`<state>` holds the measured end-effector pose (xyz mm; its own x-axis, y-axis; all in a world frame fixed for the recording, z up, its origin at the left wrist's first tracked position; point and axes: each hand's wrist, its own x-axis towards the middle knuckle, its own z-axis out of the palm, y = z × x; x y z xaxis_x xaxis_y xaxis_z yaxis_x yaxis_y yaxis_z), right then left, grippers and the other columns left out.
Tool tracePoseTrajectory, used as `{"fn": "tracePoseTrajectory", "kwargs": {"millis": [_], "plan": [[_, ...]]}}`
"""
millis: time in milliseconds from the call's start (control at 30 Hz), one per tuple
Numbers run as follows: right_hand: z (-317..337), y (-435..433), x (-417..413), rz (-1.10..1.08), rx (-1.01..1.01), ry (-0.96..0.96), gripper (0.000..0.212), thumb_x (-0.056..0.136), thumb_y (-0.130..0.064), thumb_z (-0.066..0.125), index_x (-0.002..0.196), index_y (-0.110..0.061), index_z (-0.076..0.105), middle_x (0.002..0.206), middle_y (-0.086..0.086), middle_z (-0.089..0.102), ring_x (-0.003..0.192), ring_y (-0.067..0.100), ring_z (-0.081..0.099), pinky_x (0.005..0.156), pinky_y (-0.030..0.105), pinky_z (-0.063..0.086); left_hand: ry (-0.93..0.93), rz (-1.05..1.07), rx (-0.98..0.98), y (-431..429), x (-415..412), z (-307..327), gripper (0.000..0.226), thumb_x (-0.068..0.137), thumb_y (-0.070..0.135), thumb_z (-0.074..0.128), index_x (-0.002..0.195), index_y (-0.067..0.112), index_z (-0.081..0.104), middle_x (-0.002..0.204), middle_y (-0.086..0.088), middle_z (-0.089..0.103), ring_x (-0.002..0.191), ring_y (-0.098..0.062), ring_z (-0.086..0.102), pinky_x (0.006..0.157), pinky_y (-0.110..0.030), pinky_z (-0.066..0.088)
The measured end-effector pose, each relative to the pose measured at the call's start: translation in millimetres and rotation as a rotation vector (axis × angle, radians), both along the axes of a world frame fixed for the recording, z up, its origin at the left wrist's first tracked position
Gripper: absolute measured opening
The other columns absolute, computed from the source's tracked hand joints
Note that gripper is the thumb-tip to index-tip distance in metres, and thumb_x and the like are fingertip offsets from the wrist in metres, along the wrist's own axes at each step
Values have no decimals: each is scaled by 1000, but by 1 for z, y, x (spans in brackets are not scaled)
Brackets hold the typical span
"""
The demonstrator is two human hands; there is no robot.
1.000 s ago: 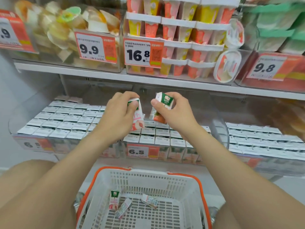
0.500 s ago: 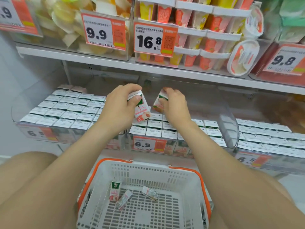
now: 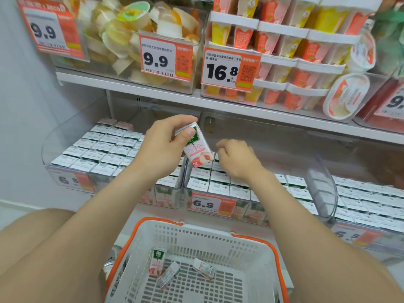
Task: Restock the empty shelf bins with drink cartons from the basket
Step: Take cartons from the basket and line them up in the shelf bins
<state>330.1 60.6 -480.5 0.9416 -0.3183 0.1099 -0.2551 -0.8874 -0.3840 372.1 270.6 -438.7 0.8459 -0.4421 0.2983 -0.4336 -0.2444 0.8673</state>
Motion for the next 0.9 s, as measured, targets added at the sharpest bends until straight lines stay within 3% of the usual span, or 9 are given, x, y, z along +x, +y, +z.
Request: {"fn": "tracePoseTrajectory", "kwargs": {"millis": [133,200,267,400,467,533,633,733,900], "plan": [[22,51,-19,48,326,-592,35,97,-26,45,120,-19,71,100,-5,72,87,9,63,75,24,48,33,-81,-17,13,6,13,25,105,24,63,128,29,70,109,10,75,96,-13,73,84,-38,64],[28,70,-31,215,357,-592,39,101,-27,54,140,-22,58,111,-6,68,97,8,63,81,17,46,66,-156,-39,24,10,22,24,101,20,68,125,26,69,108,5,76,96,-21,74,87,-41,63],[29,80,-35,337,297,-476,54,105,-32,58,155,-27,41,136,-8,62,114,4,58,96,22,45,97,-210,-45,37,13,27,28,97,19,74,124,24,67,107,3,78,99,-25,74,89,-42,62],[31,98,-27,328,219,-520,64,105,-30,60,162,-23,31,150,-12,50,129,1,49,109,19,39,143,-153,-69,60,29,30,28,98,29,73,124,26,66,116,5,74,100,-17,75,90,-43,62],[28,109,-18,312,114,-585,66,103,-22,64,161,-17,32,139,-11,49,123,1,48,104,12,37,1,-35,150,76,48,22,27,105,38,59,128,26,63,123,5,69,107,-15,69,94,-40,58],[20,118,-1,326,-64,-614,61,98,-11,68,154,-11,43,131,-1,53,115,13,55,97,23,47,-139,65,543,92,69,6,37,107,43,50,136,22,56,136,-3,60,122,-24,58,103,-42,47],[10,131,40,315,-280,-512,53,94,-5,68,145,-9,52,131,7,59,109,30,62,83,40,56,-80,70,971,109,89,-21,60,102,52,51,152,23,36,159,-10,34,143,-41,35,114,-56,36],[3,145,88,239,-355,-405,58,92,0,69,145,-11,49,124,11,63,97,36,65,70,41,52,20,67,1115,118,93,-41,75,102,63,42,164,31,13,174,-4,-2,157,-44,2,123,-64,14],[4,162,161,102,-188,-266,42,101,-8,61,141,-17,53,119,18,64,103,43,66,81,44,53,90,52,1180,128,87,-61,74,104,69,14,164,37,-15,172,2,-25,156,-41,-22,123,-67,-6]]}}
